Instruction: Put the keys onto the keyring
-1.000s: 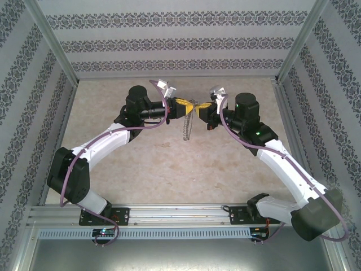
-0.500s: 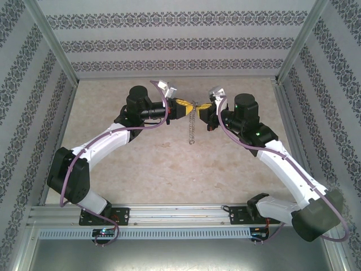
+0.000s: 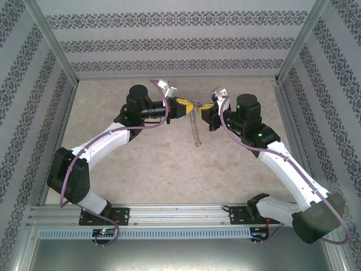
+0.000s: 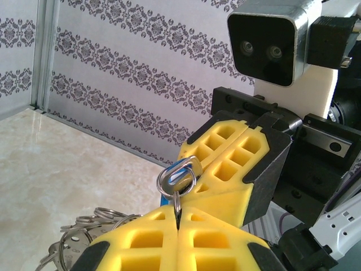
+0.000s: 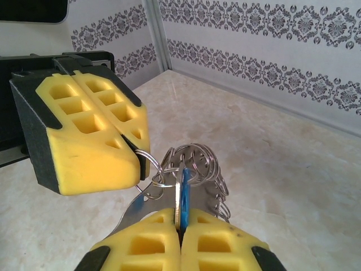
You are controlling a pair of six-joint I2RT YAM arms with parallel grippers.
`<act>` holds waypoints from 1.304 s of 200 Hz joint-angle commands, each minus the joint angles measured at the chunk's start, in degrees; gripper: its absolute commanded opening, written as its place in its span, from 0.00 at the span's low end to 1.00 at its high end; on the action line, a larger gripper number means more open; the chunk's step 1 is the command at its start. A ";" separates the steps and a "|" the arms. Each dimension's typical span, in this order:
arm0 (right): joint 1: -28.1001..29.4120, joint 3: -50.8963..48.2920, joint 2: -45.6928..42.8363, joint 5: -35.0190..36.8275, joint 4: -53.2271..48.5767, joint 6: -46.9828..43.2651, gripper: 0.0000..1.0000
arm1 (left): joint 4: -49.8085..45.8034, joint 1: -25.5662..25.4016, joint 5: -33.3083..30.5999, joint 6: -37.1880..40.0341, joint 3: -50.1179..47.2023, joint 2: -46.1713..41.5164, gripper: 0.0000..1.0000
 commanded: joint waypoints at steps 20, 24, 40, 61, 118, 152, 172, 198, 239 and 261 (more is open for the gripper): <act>0.74 1.23 0.74 0.48 1.14 -0.20 0.00 | -0.20 -0.26 0.82 1.10 2.59 -1.42 0.00; 0.91 1.36 0.88 0.53 1.18 -0.23 0.00 | -0.16 -0.25 0.79 0.99 2.58 -1.36 0.00; 1.91 2.05 1.55 0.51 1.09 -0.37 0.00 | 0.02 -0.25 0.88 0.88 2.65 -1.12 0.00; 3.01 2.64 2.44 0.71 1.06 -0.70 0.00 | 0.13 -0.25 0.87 0.76 2.86 -0.97 0.00; 3.57 2.98 3.08 1.10 1.44 -0.87 0.00 | -0.02 -0.38 0.75 0.70 3.01 -0.84 0.00; 3.59 2.82 2.92 1.37 1.19 -1.15 0.00 | -0.03 -0.49 0.68 0.72 3.17 -0.60 0.00; 3.60 2.72 2.81 1.42 1.25 -1.23 0.00 | -0.15 -0.58 0.60 0.72 3.24 -0.58 0.00; 3.58 2.63 2.73 1.63 1.16 -1.38 0.00 | -0.22 -0.64 0.56 0.81 3.20 -0.60 0.00; 2.23 1.98 1.53 2.13 0.89 -1.43 0.00 | -0.49 -0.69 0.50 1.09 3.29 -0.76 0.00; 0.94 1.38 0.47 2.11 0.82 -1.10 0.00 | -0.60 -0.72 0.40 1.15 3.20 -0.90 0.00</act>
